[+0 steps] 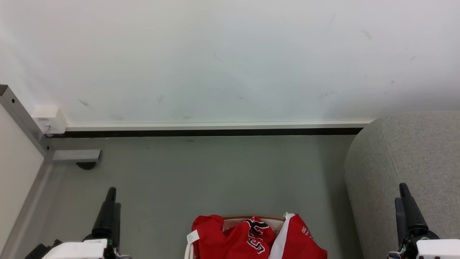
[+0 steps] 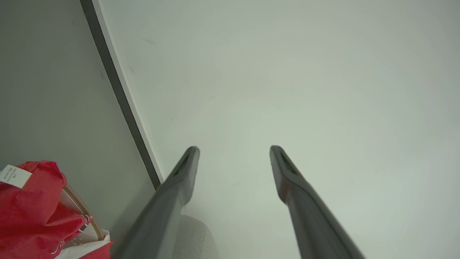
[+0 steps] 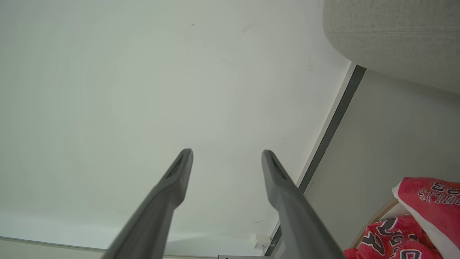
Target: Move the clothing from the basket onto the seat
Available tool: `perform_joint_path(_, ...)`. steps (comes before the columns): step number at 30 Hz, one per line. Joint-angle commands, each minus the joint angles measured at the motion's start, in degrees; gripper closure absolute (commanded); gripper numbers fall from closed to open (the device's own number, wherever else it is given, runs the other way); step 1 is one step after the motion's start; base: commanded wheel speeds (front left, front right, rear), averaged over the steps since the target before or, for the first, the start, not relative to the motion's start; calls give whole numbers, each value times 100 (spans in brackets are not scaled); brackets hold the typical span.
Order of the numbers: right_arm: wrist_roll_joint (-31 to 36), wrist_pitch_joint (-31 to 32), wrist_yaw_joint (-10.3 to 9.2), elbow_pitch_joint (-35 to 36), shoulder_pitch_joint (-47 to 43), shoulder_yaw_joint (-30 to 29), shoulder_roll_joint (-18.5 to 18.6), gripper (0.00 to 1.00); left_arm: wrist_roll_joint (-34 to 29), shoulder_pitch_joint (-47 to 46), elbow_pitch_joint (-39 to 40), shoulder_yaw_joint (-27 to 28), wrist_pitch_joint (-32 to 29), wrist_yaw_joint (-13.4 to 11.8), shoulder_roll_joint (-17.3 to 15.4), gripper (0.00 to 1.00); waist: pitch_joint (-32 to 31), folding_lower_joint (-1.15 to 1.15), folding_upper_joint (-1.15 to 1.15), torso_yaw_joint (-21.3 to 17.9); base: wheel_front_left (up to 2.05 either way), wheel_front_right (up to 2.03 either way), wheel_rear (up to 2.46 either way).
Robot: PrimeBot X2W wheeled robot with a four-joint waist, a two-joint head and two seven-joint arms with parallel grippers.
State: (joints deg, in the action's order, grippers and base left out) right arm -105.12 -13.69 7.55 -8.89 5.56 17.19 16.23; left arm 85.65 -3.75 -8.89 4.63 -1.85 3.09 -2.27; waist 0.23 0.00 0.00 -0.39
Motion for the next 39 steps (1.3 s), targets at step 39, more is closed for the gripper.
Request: perform_joint_path(39,5602,-85,-5,-477,211,-699,-619,0,-4988,-18,230,-339,848,102,-144,0,-57,0,0,-166,0,0,0)
